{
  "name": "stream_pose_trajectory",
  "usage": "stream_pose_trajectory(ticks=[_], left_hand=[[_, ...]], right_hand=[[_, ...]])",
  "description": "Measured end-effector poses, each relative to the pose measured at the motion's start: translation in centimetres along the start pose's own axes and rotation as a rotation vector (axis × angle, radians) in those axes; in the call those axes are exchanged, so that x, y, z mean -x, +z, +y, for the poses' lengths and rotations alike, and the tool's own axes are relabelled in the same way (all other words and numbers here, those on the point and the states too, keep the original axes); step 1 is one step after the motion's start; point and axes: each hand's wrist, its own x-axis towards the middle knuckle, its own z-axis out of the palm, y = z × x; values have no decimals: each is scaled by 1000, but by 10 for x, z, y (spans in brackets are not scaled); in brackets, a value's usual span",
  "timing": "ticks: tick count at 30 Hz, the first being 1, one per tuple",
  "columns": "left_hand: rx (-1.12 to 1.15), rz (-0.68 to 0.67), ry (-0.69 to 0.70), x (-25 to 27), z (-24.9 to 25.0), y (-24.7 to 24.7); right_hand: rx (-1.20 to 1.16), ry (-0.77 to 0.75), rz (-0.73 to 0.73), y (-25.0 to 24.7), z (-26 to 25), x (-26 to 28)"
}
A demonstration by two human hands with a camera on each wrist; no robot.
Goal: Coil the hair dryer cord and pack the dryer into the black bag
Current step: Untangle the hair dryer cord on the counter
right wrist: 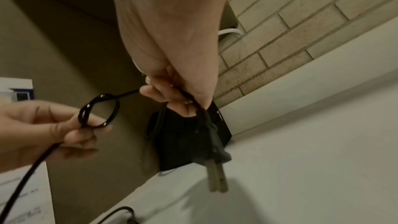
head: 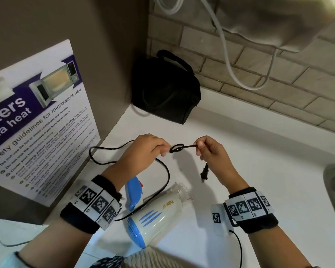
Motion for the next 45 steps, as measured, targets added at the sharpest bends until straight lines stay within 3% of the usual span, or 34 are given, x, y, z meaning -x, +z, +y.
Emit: stream_pose_trajectory(ticks=[5, 8, 15, 23, 26, 31, 38, 45], left_hand=[[152, 254, -98, -2, 1, -6], [244, 362, -139, -4, -2, -10], [234, 321, -128, -4, -7, -9], [215, 303, -74, -3, 3, -5], [171, 241, -78, -4, 1, -1], [184, 55, -158, -5, 7, -1], [283, -93, -179, 1, 16, -4], [467, -182, -226, -2, 25, -5]], right_hand=[[168, 99, -53, 0, 5, 1], [206, 72, -39, -1, 8, 3], [98, -6, 23, 2, -1, 10], [295, -19, -220, 7, -12, 13], [226, -36, -270, 10, -20, 16], [-44, 58, -338, 13, -33, 17], [-53, 110, -262, 15, -32, 11], [-513, 195, -319, 11, -49, 1]])
